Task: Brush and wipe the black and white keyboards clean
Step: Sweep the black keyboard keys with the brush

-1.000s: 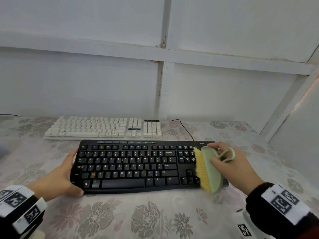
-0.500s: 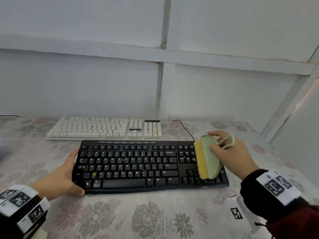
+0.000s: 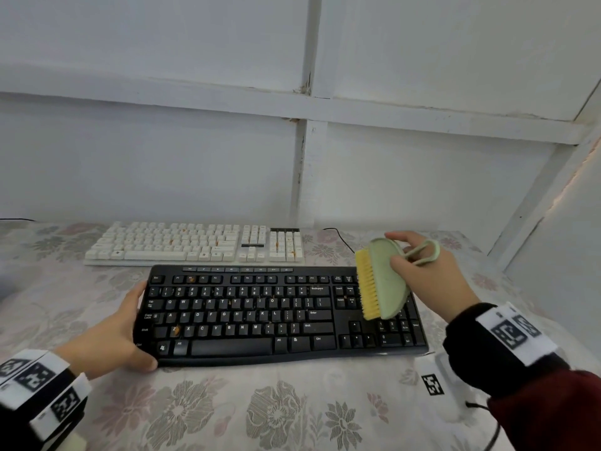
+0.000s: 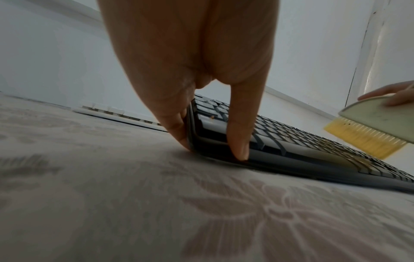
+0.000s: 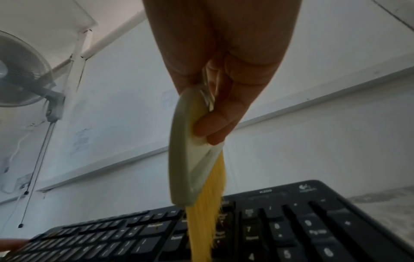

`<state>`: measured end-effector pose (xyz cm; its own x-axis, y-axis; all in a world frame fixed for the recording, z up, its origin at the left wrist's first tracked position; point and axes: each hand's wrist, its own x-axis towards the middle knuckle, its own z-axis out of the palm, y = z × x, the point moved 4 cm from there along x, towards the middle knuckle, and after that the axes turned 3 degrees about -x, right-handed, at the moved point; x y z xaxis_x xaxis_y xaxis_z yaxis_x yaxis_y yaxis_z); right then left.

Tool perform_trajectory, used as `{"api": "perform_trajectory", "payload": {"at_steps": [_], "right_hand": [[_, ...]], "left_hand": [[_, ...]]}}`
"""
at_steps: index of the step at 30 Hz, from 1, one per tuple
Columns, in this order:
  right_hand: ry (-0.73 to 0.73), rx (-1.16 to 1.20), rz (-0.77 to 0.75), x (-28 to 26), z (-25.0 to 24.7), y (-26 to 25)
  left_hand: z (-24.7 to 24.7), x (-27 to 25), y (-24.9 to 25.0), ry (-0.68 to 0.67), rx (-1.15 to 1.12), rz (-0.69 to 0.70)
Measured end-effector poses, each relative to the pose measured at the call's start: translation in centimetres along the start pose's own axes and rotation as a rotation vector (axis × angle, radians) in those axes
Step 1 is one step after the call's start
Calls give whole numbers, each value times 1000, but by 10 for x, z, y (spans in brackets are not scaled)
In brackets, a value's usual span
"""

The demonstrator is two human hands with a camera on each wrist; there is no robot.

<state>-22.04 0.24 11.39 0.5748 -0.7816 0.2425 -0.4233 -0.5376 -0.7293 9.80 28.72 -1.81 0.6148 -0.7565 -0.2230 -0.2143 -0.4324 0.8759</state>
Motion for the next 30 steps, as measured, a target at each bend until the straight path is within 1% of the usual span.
{"api": "perform_trajectory", "payload": {"at_steps": [5, 14, 16, 20, 22, 24, 26, 30], "right_hand": [[-70, -68, 18, -3, 10, 3], [-249, -160, 77, -55, 14, 19], [-224, -128, 80, -53, 7, 12], [-41, -43, 23, -26, -4, -8], [16, -25, 12, -12, -1, -11], [22, -45, 16, -3, 6, -9], [-3, -68, 35, -2, 12, -5], [-87, -100, 53, -23, 18, 4]], "left_hand": [[1, -1, 2, -8, 9, 5], [-1, 1, -1, -3, 46, -5], [-2, 2, -2, 4, 41, 5], [-1, 2, -2, -4, 51, -1], [-2, 1, -2, -7, 44, -1], [-1, 1, -1, -8, 38, 1], [-1, 0, 0, -10, 42, 0], [-1, -1, 1, -7, 39, 9]]}}
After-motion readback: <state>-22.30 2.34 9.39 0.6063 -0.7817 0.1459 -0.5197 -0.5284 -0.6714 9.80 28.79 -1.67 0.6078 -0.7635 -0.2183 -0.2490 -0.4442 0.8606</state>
